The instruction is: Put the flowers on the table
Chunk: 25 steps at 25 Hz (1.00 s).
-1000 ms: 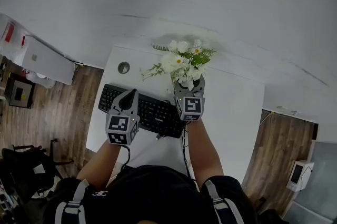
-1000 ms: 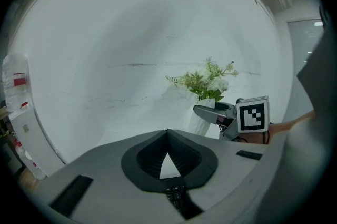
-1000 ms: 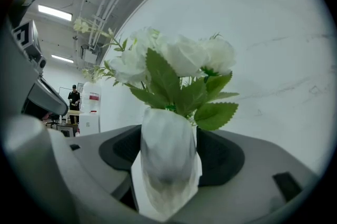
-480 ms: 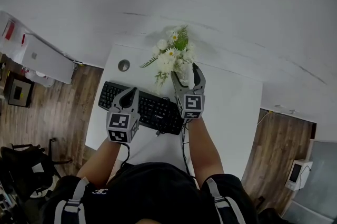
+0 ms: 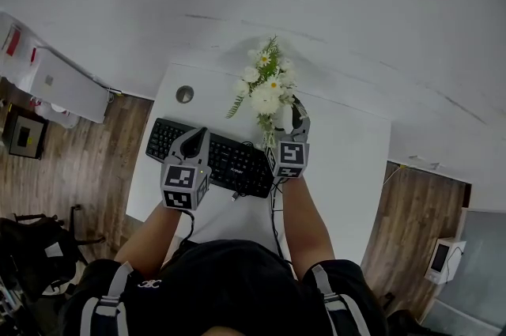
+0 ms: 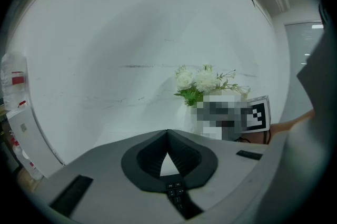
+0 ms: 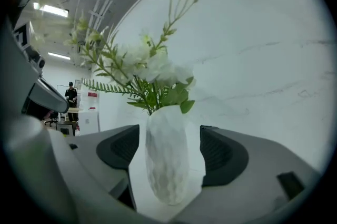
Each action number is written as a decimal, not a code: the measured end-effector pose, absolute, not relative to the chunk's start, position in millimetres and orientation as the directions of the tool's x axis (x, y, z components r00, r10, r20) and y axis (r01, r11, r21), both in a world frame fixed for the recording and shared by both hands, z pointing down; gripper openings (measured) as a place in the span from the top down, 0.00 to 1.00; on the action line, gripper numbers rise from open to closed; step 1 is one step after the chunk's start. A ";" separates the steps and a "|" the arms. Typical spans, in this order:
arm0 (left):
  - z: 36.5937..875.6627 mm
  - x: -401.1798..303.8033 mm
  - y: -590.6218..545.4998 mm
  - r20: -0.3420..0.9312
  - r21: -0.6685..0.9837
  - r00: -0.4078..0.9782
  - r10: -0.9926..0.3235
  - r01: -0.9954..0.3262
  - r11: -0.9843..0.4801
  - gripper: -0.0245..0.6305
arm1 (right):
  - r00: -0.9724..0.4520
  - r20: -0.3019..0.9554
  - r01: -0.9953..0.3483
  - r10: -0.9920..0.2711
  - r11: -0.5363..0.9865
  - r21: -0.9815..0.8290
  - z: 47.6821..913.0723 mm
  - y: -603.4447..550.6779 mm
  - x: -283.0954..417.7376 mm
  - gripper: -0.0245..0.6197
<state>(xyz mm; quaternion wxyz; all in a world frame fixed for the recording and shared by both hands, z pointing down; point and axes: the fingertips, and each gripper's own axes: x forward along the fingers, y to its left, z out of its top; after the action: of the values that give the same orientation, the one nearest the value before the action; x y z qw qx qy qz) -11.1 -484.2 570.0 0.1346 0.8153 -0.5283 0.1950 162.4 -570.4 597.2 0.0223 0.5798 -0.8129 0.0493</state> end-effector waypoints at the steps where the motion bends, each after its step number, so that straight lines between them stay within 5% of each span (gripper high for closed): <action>1: 569.2 -11.1 -483.3 0.458 0.014 0.367 -0.810 -0.914 -0.406 0.96 | -0.322 0.095 -0.946 -0.942 0.318 -0.055 596.5 -567.8 163.9 0.38; 4: 564.5 -11.3 -479.1 0.448 0.015 0.371 -0.814 -0.913 -0.408 0.96 | -0.313 0.100 -0.949 -0.944 0.309 -0.059 593.3 -555.9 167.0 0.39; 8: 554.4 -10.8 -471.5 0.427 0.016 0.380 -0.820 -0.911 -0.413 0.96 | -0.306 0.094 -0.951 -0.947 0.300 -0.068 581.7 -531.8 169.2 0.52; 14: 532.3 -8.1 -453.0 0.386 0.021 0.397 -0.833 -0.906 -0.422 0.96 | -0.200 0.083 -0.979 -0.976 0.197 -0.050 552.6 -491.1 186.2 0.96; 25: 491.1 3.9 -416.7 0.287 0.050 0.456 -0.842 -0.885 -0.462 0.96 | -0.136 0.038 -0.989 -0.990 0.134 -0.063 471.1 -419.0 202.7 0.96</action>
<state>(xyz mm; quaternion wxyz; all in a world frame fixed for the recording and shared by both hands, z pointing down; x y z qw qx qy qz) 3.9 -416.7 491.1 0.0964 0.8479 -0.5094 0.1111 202.7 -419.0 471.1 -0.0062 0.6571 -0.7529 0.0362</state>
